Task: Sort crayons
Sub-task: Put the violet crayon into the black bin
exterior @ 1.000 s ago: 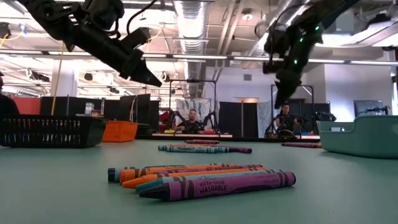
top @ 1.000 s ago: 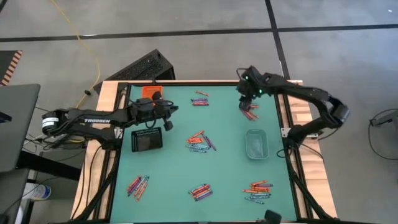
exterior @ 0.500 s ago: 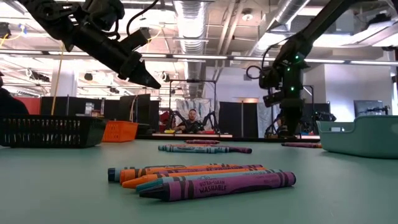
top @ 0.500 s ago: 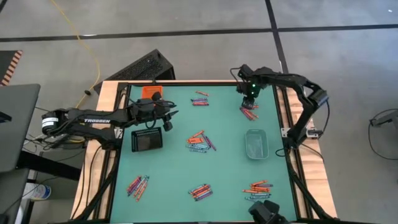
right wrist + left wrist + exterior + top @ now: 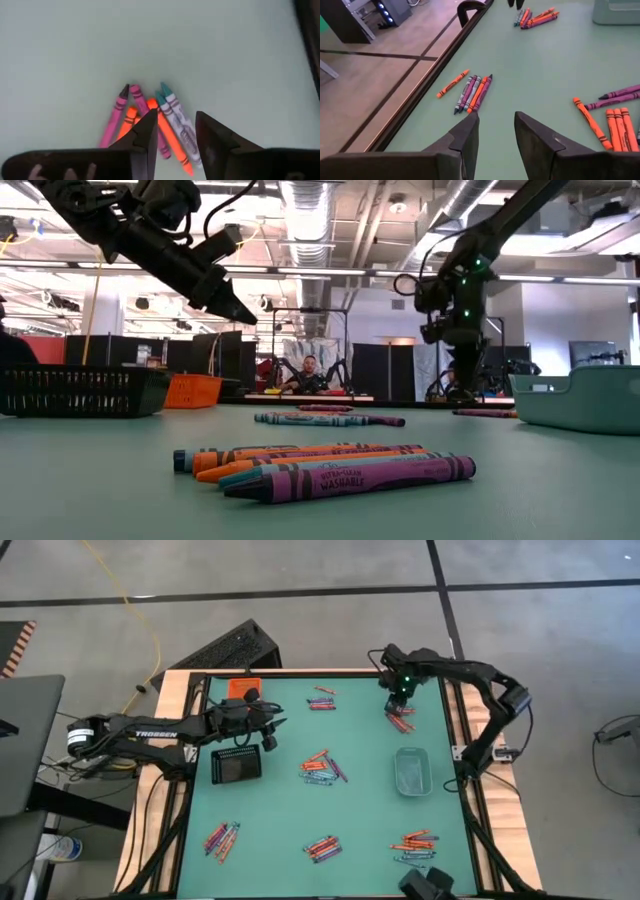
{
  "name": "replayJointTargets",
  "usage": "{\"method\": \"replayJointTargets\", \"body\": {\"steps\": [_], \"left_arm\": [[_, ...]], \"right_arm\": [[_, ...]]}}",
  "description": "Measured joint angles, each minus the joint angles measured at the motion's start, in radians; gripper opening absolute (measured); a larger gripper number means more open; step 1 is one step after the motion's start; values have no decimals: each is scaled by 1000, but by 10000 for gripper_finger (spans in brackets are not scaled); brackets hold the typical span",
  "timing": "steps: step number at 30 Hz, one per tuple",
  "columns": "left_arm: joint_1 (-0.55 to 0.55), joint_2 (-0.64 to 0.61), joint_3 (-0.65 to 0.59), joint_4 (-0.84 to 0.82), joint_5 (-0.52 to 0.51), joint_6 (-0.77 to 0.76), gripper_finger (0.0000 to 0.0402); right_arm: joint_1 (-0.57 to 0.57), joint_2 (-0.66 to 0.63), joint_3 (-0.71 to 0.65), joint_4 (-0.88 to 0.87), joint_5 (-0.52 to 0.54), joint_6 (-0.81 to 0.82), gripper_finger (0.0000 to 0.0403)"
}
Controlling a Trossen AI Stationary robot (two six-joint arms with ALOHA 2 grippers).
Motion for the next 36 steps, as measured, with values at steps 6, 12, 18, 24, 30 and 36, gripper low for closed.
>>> {"method": "replayJointTargets", "body": {"steps": [6, 12, 18, 24, 30, 36], "left_arm": [[0, 0, 0, -7, 0, -10, 116], [0, 0, 0, -7, 0, -3, 116], [0, 0, 0, -4, 0, -1, 116], [0, 0, 0, -8, 0, -14, 116], [0, 0, 0, -7, 0, -14, 116], [0, 0, 0, -7, 0, -15, 116]], "right_arm": [[101, -9, -23, -30, -40, 185, 126], [208, -1, -69, 9, 3, 252, 123], [236, -2, -91, 69, 65, 276, 122], [210, -2, -141, 143, 64, 275, 122], [170, -2, -183, 219, 65, 267, 122], [167, -4, -214, 262, 60, 256, 122]]}}
